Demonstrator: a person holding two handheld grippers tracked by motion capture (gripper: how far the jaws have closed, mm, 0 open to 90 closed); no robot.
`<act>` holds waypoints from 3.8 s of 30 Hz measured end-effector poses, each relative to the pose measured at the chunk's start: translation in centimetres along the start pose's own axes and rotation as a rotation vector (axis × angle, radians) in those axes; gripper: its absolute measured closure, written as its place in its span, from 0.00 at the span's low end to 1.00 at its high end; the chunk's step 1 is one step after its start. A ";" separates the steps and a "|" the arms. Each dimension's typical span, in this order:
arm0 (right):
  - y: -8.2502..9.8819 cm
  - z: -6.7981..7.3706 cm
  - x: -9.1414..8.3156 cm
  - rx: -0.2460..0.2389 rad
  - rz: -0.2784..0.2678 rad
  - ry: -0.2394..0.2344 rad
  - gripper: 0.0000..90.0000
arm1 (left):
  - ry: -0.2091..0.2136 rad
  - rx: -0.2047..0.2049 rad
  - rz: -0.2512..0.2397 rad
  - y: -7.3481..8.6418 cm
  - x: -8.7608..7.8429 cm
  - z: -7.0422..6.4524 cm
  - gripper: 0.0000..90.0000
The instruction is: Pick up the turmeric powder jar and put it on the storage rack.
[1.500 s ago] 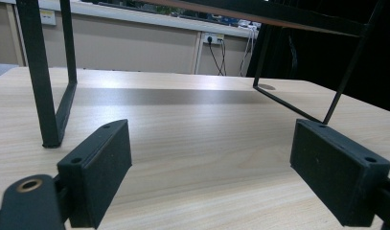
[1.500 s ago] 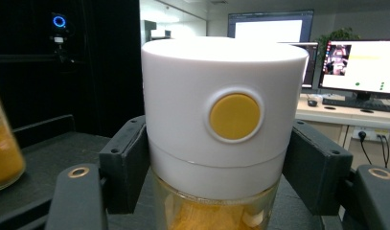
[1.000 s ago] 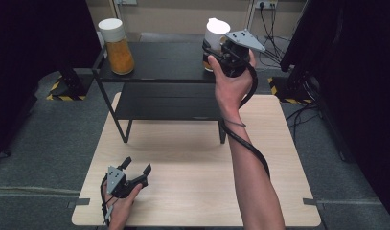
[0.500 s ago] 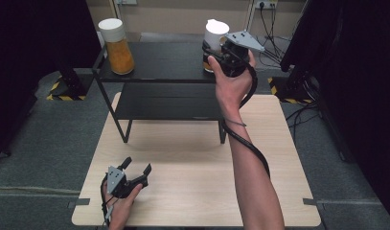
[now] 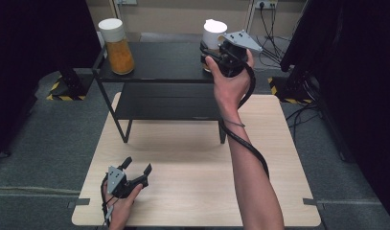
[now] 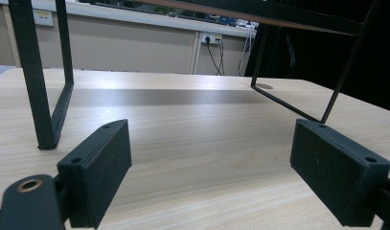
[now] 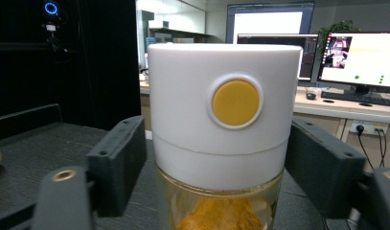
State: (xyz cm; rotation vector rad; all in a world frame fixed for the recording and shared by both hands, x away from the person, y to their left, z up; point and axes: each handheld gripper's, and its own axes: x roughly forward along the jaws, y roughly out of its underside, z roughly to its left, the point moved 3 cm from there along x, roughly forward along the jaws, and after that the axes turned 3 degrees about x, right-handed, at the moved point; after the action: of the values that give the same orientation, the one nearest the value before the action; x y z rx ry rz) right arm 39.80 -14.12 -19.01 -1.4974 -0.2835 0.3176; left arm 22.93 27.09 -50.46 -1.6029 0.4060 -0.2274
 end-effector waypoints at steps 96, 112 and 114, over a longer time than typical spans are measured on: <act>9.0 -1.8 -10.2 -0.042 0.059 -0.220 0.07 | 0.000 -0.005 -0.010 0.1 0.0 -0.1 0.15; 12.2 -2.4 -10.9 -0.033 0.081 -0.227 0.07 | -0.001 -0.001 -0.009 0.1 0.0 -0.1 0.15; 12.5 -2.4 -11.0 -0.034 0.085 -0.229 0.07 | -0.001 -0.001 -0.011 0.2 -0.1 -0.1 0.15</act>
State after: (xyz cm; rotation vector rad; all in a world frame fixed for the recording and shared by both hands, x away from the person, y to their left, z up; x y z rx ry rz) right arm 30.16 -19.86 -31.48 -1.5107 -0.4098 0.5569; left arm 22.82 27.02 -50.61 -1.6071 0.3964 -0.2349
